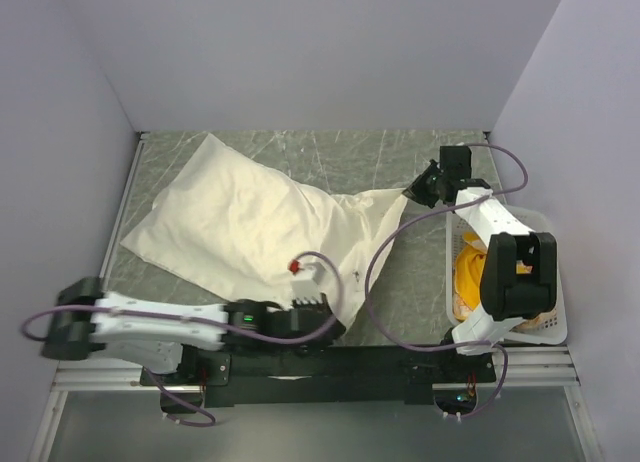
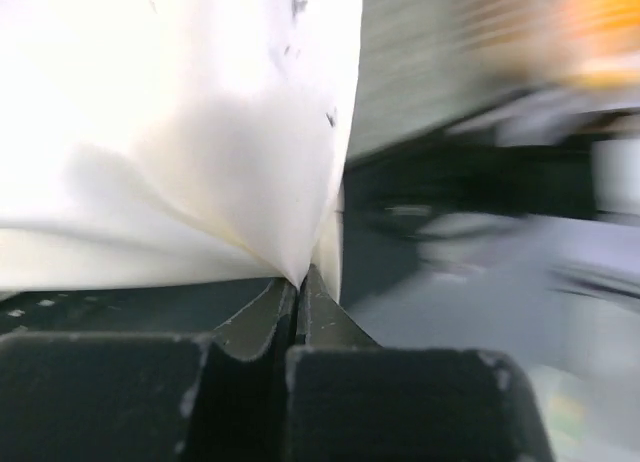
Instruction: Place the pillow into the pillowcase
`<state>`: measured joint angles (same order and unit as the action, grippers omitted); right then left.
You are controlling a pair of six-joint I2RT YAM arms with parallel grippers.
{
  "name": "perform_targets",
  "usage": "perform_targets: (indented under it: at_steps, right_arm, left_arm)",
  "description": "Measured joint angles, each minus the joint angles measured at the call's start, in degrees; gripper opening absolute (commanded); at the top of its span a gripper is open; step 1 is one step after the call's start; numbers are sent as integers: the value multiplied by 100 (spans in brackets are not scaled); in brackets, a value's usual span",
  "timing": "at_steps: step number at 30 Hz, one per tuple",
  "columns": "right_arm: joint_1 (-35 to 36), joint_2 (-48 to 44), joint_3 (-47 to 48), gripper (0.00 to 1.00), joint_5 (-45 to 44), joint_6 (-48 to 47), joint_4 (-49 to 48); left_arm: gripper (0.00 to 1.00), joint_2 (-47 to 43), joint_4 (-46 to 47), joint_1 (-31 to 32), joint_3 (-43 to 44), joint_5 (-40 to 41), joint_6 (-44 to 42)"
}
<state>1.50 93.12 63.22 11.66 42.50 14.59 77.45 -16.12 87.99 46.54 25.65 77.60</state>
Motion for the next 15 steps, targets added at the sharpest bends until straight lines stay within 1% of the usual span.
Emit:
perform_targets:
  at_steps: [5,8,10,12,14,15]
  right_arm:
    - [-181,-170,243,0,55,-20,319]
    - [-345,-308,267,0,431,2,723]
    - [-404,-398,267,0,632,9,905]
    - [-442,-507,267,0,791,57,962]
    - [-439,-634,289,0,968,146,949]
    - [-413,-693,334,0,1113,203,935]
  left_arm:
    - [1,-2717,-35,-44,-332,533,-313]
    - [1,-3864,2,-131,-798,791,-472]
    - [1,-4286,-146,-129,-1091,831,-522]
    - [1,-4520,-529,-122,-1121,929,-590]
    - [1,-4706,-925,-105,-951,1172,-673]
    - [1,-4736,-1189,-94,-717,1377,-748]
